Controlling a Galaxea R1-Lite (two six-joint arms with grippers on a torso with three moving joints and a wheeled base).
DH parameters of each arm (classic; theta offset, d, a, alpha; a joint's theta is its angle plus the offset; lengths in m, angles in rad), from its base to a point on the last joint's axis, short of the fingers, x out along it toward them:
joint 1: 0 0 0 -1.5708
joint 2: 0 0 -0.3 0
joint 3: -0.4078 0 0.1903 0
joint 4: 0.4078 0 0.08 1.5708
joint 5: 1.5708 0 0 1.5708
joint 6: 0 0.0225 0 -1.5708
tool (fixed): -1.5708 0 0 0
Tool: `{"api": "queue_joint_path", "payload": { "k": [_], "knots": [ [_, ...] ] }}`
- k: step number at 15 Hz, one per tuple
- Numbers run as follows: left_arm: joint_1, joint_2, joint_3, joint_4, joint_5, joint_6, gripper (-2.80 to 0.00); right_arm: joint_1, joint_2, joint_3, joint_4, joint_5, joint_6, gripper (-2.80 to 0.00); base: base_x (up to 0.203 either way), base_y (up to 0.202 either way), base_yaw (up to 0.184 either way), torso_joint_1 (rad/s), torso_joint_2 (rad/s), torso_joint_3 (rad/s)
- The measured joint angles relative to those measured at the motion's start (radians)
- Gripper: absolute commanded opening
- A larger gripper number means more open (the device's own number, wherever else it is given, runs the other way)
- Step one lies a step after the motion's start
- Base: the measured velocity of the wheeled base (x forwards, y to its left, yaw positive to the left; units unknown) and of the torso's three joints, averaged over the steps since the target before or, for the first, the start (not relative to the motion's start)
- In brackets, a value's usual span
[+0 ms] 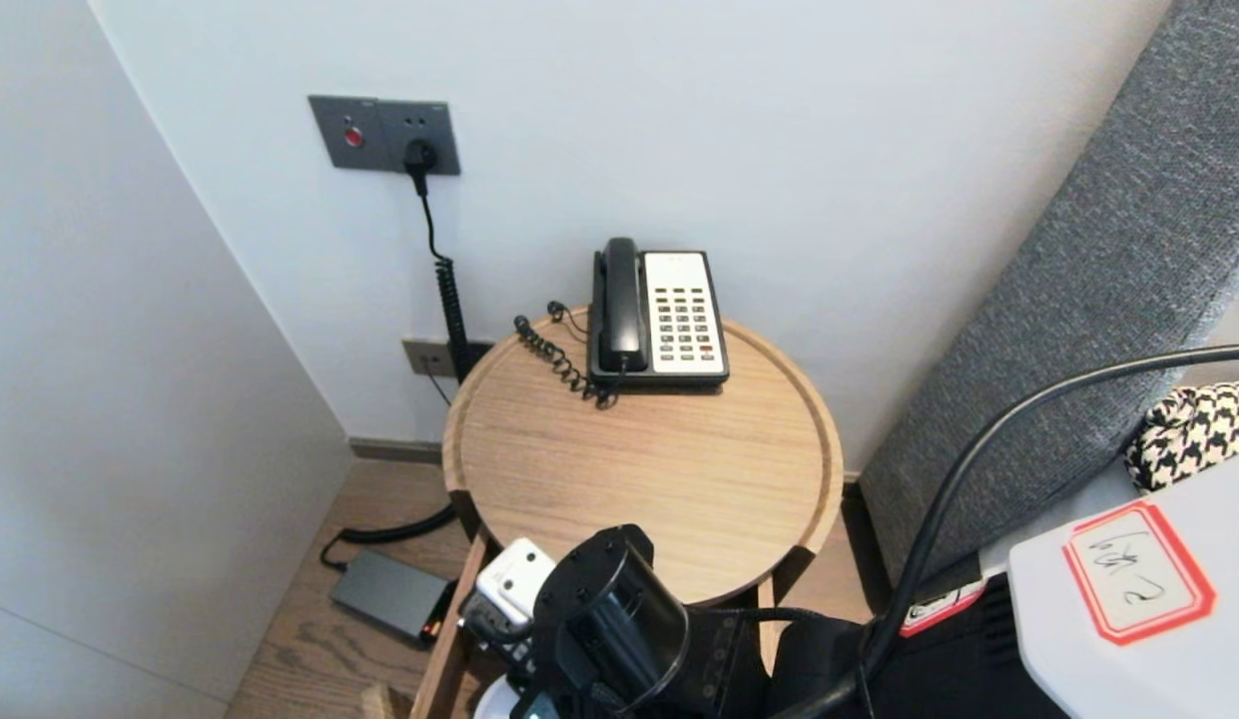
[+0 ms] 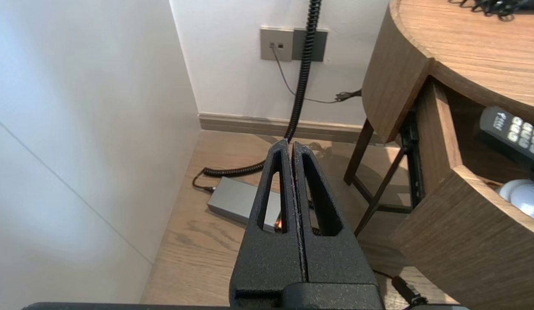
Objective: Put the remote controls on the table in the drawer one by one
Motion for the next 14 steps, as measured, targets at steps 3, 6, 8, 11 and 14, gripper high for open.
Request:
{"api": "queue_joint_path", "payload": {
  "k": [3, 6, 8, 11, 14],
  "knots": [
    [0.000, 0.000, 0.000, 0.000, 0.000, 0.000, -2.80, -0.014, 0.000, 0.013, -0.004, 0.000, -0.001, -2.80, 0.000, 0.000, 0.000, 0.000, 0.00, 0.000],
    [0.000, 0.000, 0.000, 0.000, 0.000, 0.000, -2.80, -0.018, 0.000, 0.023, -0.014, 0.001, 0.004, -2.80, 0.000, 0.000, 0.000, 0.000, 0.00, 0.000],
    [0.000, 0.000, 0.000, 0.000, 0.000, 0.000, -2.80, -0.025, 0.000, 0.031, -0.014, 0.002, 0.004, -2.80, 0.000, 0.000, 0.000, 0.000, 0.00, 0.000],
    [0.000, 0.000, 0.000, 0.000, 0.000, 0.000, -2.80, -0.030, -0.001, 0.044, -0.015, 0.002, 0.005, -2.80, 0.000, 0.000, 0.000, 0.000, 0.00, 0.000],
    [0.000, 0.000, 0.000, 0.000, 0.000, 0.000, -2.80, -0.031, -0.002, 0.050, -0.014, 0.003, 0.006, -2.80, 0.000, 0.000, 0.000, 0.000, 0.00, 0.000]
  ]
}}
